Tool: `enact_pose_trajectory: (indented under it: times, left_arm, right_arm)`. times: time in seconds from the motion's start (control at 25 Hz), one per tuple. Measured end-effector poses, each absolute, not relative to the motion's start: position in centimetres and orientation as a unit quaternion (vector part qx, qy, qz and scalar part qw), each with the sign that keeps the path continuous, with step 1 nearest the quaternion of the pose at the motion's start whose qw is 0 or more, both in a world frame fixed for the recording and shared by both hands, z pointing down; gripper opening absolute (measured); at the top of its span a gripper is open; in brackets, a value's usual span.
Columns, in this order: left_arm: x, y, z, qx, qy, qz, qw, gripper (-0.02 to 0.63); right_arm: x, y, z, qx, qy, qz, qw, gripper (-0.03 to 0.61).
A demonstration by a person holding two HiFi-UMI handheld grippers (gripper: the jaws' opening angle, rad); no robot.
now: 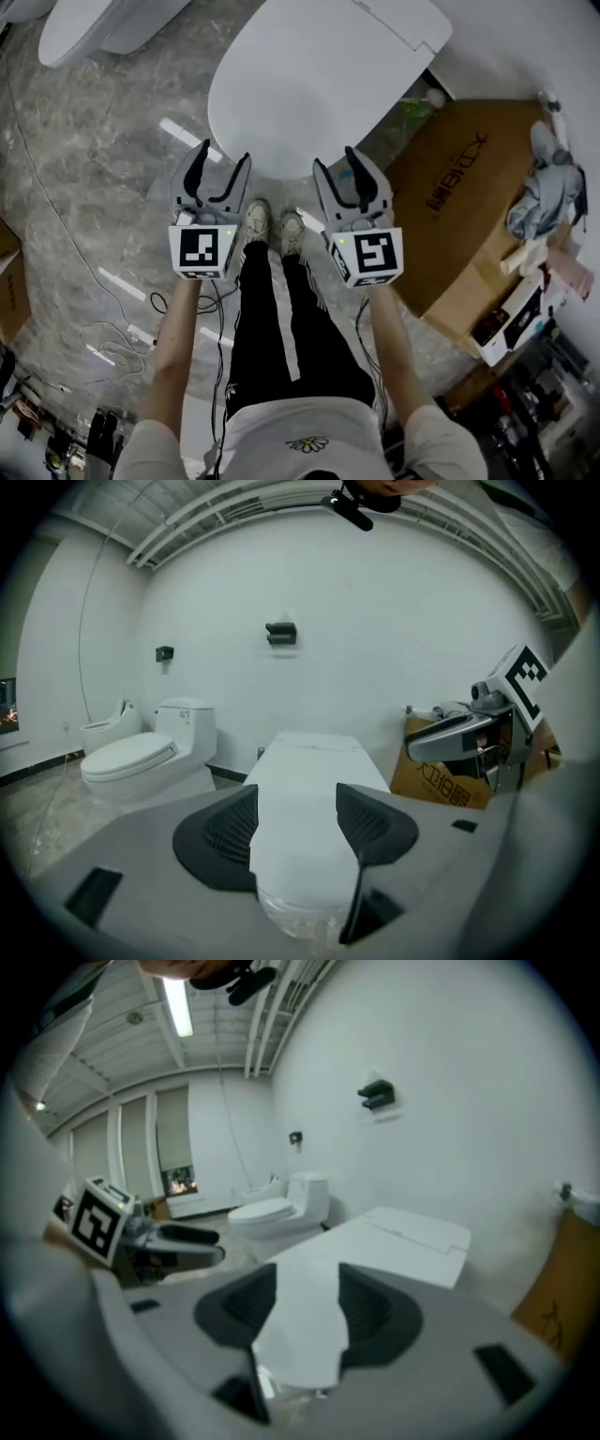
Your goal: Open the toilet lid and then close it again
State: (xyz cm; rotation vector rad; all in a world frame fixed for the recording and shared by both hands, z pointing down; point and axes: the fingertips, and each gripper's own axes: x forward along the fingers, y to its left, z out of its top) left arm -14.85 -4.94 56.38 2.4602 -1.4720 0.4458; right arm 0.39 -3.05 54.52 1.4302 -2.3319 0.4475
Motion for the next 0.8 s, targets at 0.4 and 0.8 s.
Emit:
enact_pose_trajectory:
  times: [0.4,0.8]
  left_arm:
    - [-13.8,1.1,69.5,0.849,-0.461,0.211,0.145,0.268]
    - [-13.5,1.3,73.2,0.852,-0.438,0.253,0.137,0.268]
  right_arm:
    - [1.3,3.0,67.7,0.483,-0.805,0.215,0.269,0.212]
    - [1.0,4.0,73.7,0.459,-0.793,0.233,0.325,0.213]
